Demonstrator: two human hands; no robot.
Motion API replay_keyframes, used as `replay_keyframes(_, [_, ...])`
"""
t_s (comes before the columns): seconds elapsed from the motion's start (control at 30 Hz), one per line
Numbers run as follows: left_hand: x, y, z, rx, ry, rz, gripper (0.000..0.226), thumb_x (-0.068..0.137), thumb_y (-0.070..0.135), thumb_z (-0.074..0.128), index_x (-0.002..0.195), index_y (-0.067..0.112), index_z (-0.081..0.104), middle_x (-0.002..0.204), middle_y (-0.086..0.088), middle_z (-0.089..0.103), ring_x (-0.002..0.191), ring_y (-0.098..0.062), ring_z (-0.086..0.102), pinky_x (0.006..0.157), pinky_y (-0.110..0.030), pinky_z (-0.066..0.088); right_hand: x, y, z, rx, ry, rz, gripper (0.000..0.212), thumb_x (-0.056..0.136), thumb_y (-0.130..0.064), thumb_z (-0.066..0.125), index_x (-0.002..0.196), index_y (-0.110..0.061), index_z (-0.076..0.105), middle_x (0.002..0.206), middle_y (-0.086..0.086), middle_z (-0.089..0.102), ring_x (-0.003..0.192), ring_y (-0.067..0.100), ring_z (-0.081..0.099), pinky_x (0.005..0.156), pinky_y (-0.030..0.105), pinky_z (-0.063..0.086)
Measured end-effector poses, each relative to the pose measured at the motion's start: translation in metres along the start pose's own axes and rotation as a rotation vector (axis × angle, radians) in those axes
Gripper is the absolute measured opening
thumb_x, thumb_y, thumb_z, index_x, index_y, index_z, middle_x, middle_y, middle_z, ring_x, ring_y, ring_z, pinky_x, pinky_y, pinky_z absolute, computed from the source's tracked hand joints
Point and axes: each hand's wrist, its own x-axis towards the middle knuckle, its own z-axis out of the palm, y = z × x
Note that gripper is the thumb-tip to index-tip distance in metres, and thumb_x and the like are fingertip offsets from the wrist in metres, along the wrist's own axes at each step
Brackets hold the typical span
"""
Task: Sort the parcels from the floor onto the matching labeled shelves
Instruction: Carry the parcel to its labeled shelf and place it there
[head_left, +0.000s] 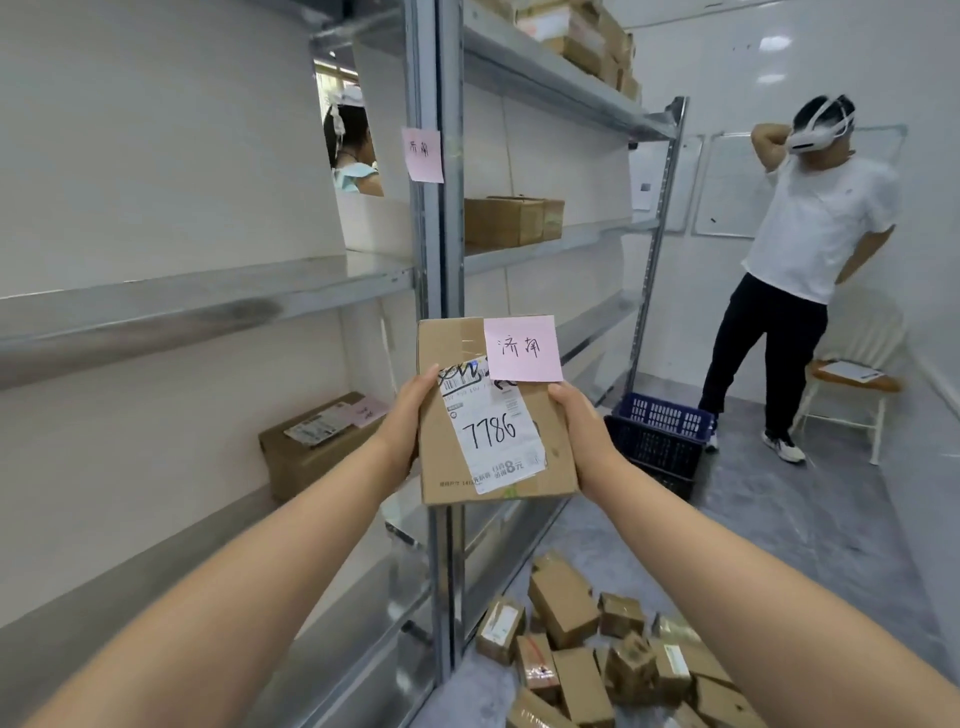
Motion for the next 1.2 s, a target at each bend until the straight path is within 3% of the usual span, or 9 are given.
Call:
replay_keyframes(0.13, [0.016, 0.012, 0.001, 0.006, 0.062, 0.002, 0.063, 0.083, 0.057, 0.048, 0.127, 0.013, 0.057, 0.12, -0.017, 0.066, 0.102, -0.034, 0.064, 0.095, -0.048, 0.049, 0.028, 0.001, 0.003, 0.045, -0.03, 0.04, 0.022, 0.095, -0.027, 0.042, 0.1, -0.019, 0.062, 0.094, 0.011, 0.069, 0.085, 0.03, 0.064, 0.077, 0.039, 0.052])
replay_keyframes(0.23, [0.024, 0.02, -0.002, 0.019, 0.123, 0.018, 0.056, 0.088, 0.054, 0.045, 0.123, 0.014, 0.059, 0.119, -0.018, 0.066, 0.099, -0.034, 0.064, 0.094, -0.048, 0.048, 0.048, 0.0, 0.009, 0.048, -0.081, 0.051, 0.021, 0.095, -0.027, 0.043, 0.099, -0.019, 0.061, 0.088, 0.008, 0.07, 0.075, 0.024, 0.065, 0.067, 0.033, 0.053])
replay_keyframes(0.37, [0.039, 0.028, -0.001, 0.004, 0.239, 0.053, 0.055, 0.092, 0.052, 0.042, 0.125, 0.011, 0.056, 0.12, -0.02, 0.065, 0.091, -0.031, 0.065, 0.085, -0.042, 0.052, 0.082, -0.008, 0.015, 0.039, -0.206, 0.061, 0.032, 0.089, -0.034, 0.047, 0.111, -0.015, 0.06, 0.103, 0.016, 0.07, 0.088, 0.032, 0.067, 0.073, 0.039, 0.055])
replay_keyframes(0.53, [0.046, 0.04, 0.002, -0.002, 0.375, 0.079, 0.061, 0.091, 0.054, 0.043, 0.132, 0.01, 0.05, 0.112, -0.014, 0.068, 0.086, -0.027, 0.066, 0.072, -0.035, 0.056, 0.113, -0.018, 0.022, 0.05, -0.332, 0.042, 0.022, 0.094, -0.03, 0.043, 0.1, -0.019, 0.061, 0.099, 0.013, 0.068, 0.091, 0.033, 0.064, 0.078, 0.042, 0.053])
replay_keyframes(0.73, [0.051, 0.06, 0.009, 0.026, 0.483, 0.167, 0.045, 0.094, 0.048, 0.041, 0.114, 0.014, 0.061, 0.093, -0.006, 0.071, 0.078, -0.022, 0.066, 0.07, -0.031, 0.054, 0.14, -0.035, 0.038, 0.08, -0.473, 0.043, 0.043, 0.074, -0.042, 0.051, 0.108, -0.018, 0.06, 0.101, 0.014, 0.069, 0.086, 0.03, 0.066, 0.072, 0.038, 0.055])
replay_keyframes(0.87, [0.045, 0.071, 0.005, 0.032, 0.529, 0.215, 0.058, 0.087, 0.051, 0.046, 0.124, 0.008, 0.06, 0.113, -0.015, 0.068, 0.095, -0.03, 0.064, 0.081, -0.037, 0.053, 0.149, -0.04, 0.052, 0.119, -0.542, 0.053, 0.035, 0.076, -0.038, 0.051, 0.102, -0.017, 0.062, 0.107, 0.02, 0.067, 0.093, 0.034, 0.064, 0.083, 0.045, 0.052])
replay_keyframes(1.03, [0.042, 0.086, -0.01, 0.065, 0.514, 0.235, 0.04, 0.098, 0.042, 0.034, 0.095, 0.02, 0.068, 0.078, 0.002, 0.076, 0.071, -0.015, 0.071, 0.06, -0.023, 0.057, 0.154, -0.046, 0.074, 0.192, -0.599, 0.028, 0.02, 0.094, -0.024, 0.044, 0.091, -0.018, 0.063, 0.076, 0.003, 0.074, 0.069, 0.022, 0.068, 0.069, 0.034, 0.052])
replay_keyframes(1.2, [0.034, 0.102, -0.024, 0.061, 0.555, 0.266, 0.041, 0.097, 0.045, 0.035, 0.091, 0.024, 0.069, 0.078, 0.005, 0.077, 0.071, -0.013, 0.072, 0.075, -0.031, 0.053, 0.154, -0.059, 0.099, 0.198, -0.666, -0.029, 0.018, 0.09, -0.027, 0.048, 0.092, -0.019, 0.063, 0.085, 0.007, 0.071, 0.076, 0.025, 0.065, 0.075, 0.037, 0.052])
